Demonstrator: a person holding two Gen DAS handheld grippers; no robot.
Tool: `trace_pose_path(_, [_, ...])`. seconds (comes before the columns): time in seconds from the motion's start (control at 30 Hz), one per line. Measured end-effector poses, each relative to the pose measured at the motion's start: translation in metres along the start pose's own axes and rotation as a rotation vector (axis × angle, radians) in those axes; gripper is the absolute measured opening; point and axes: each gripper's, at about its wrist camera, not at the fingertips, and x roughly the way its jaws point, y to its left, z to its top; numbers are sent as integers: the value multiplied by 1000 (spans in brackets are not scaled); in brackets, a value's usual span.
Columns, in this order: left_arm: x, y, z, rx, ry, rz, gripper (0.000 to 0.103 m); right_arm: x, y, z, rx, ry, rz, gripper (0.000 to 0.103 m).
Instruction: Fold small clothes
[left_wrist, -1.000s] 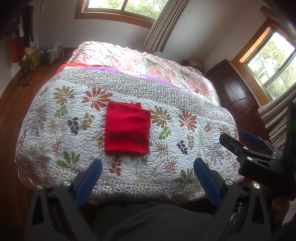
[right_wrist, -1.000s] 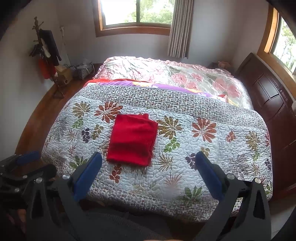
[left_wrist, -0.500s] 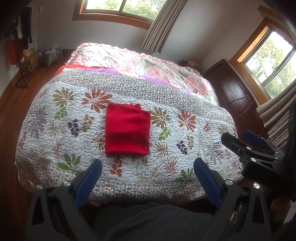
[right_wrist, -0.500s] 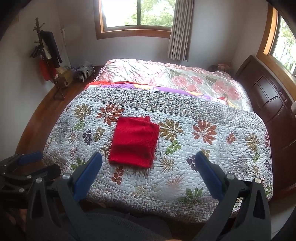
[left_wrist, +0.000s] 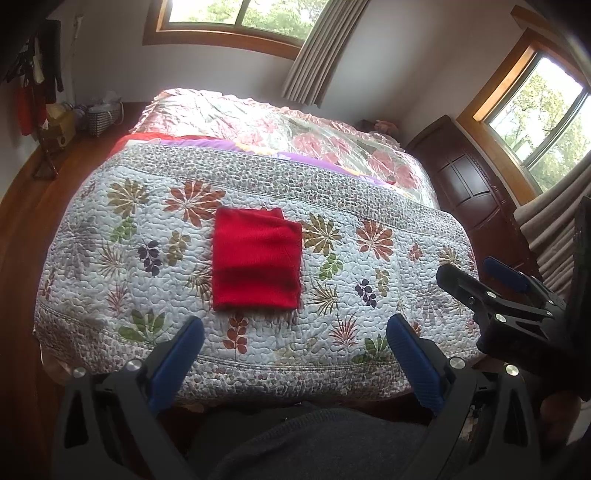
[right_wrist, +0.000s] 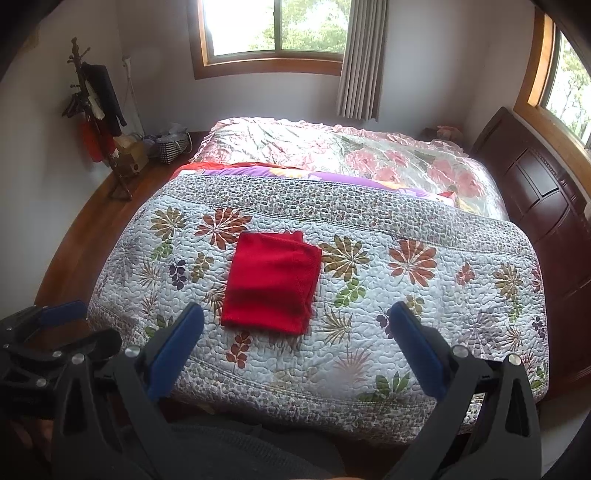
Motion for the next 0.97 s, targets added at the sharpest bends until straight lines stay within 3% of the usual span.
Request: trace_pose_path(0.97, [5, -3, 6, 14, 6, 8, 99, 7, -4, 6, -6, 0, -1, 100])
